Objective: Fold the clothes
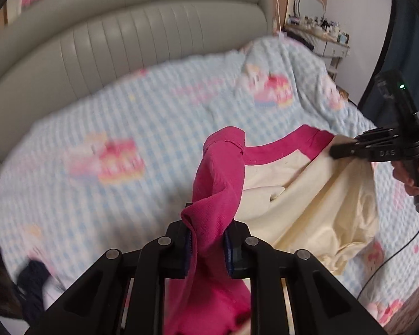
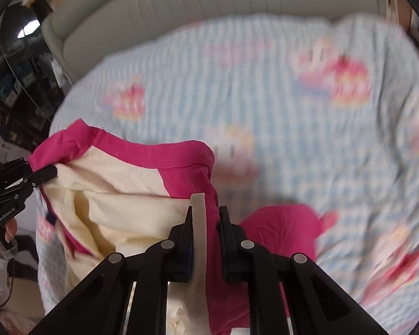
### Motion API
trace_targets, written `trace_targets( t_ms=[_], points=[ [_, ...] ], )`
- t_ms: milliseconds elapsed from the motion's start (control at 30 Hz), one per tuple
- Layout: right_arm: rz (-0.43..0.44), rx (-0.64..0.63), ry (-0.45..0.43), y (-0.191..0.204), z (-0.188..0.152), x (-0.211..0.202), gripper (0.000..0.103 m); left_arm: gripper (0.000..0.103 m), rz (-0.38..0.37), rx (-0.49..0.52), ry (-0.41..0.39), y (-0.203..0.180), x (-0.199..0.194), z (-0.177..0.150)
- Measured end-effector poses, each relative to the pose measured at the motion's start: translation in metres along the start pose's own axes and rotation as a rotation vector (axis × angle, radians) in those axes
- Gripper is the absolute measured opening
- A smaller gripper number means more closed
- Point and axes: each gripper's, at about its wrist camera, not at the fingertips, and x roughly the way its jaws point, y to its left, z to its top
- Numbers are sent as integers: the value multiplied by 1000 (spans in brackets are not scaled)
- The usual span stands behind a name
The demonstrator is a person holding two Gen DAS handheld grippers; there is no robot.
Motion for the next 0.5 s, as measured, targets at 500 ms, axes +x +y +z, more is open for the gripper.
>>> trace_targets(
  t_ms=[500],
  points=[
    [-87, -264, -456, 78, 71, -243, 11, 15, 81, 197, -353, 0, -186, 90]
  ],
)
